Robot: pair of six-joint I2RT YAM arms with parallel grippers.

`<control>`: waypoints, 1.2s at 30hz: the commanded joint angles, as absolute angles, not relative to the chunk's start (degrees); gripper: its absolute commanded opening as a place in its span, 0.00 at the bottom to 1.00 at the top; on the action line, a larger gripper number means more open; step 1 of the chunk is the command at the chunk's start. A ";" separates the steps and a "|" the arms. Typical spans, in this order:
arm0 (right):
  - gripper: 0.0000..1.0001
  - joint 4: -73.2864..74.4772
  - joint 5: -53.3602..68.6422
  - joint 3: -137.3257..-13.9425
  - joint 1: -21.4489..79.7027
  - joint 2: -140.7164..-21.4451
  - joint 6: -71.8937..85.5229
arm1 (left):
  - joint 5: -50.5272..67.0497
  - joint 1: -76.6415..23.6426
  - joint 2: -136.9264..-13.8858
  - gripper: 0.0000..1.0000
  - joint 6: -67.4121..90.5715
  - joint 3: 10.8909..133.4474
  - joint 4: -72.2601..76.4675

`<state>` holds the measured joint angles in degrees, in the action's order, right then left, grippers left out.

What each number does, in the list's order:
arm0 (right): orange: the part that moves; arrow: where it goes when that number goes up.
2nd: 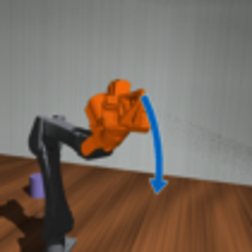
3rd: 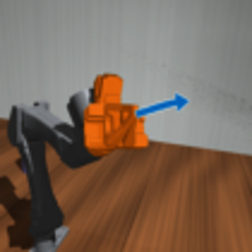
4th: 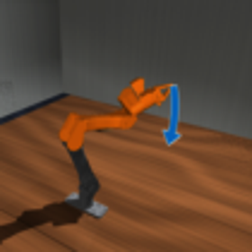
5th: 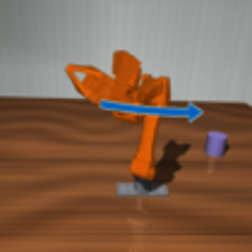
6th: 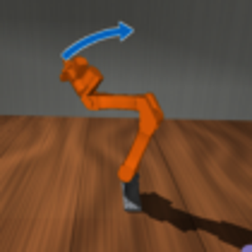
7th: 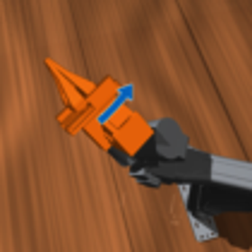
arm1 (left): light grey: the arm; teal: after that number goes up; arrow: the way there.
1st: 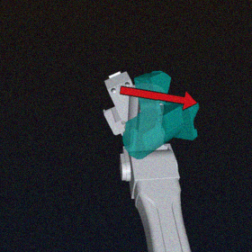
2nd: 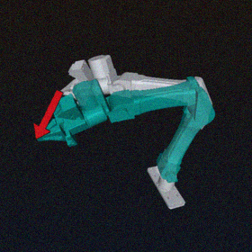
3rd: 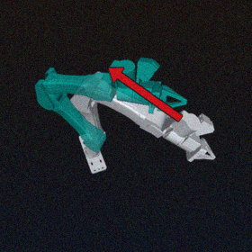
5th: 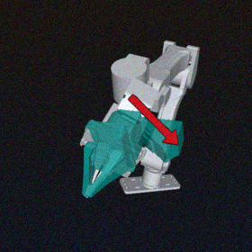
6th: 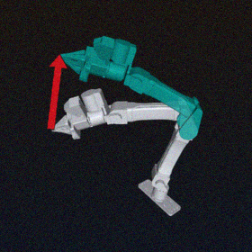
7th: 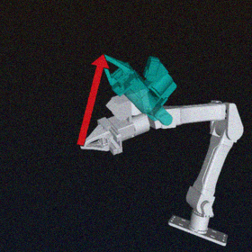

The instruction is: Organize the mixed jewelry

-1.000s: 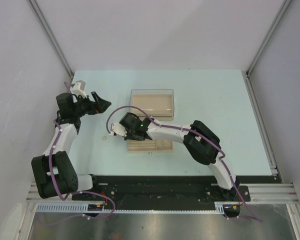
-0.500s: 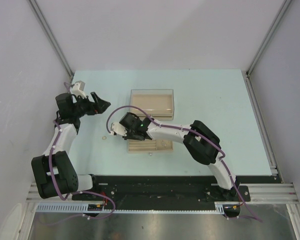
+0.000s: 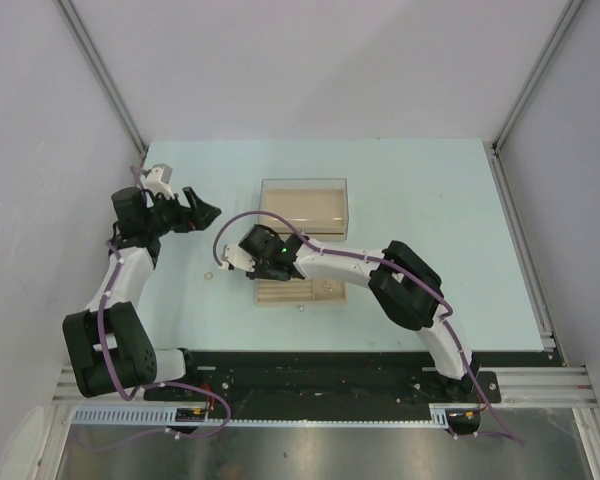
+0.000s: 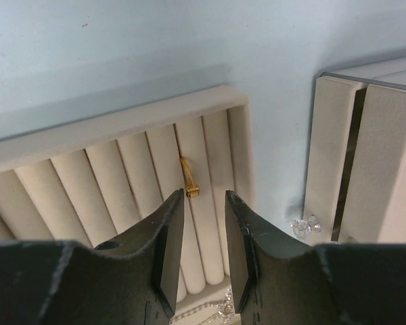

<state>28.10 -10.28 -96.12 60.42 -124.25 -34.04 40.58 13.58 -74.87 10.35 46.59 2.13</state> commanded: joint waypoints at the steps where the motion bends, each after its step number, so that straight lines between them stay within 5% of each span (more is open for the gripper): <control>1: 0.36 29.44 -10.72 -98.61 60.56 -120.50 -32.35 | 40.08 14.15 -73.13 0.93 7.56 48.08 1.67; 17: 0.39 35.50 -4.66 -99.58 57.66 -112.42 -26.64 | 37.62 13.89 -74.88 0.91 -10.89 49.92 -9.49; 36: 0.34 36.21 -1.23 -92.03 50.71 -103.71 -24.08 | 13.10 1.32 -85.52 0.72 -25.75 50.71 -15.65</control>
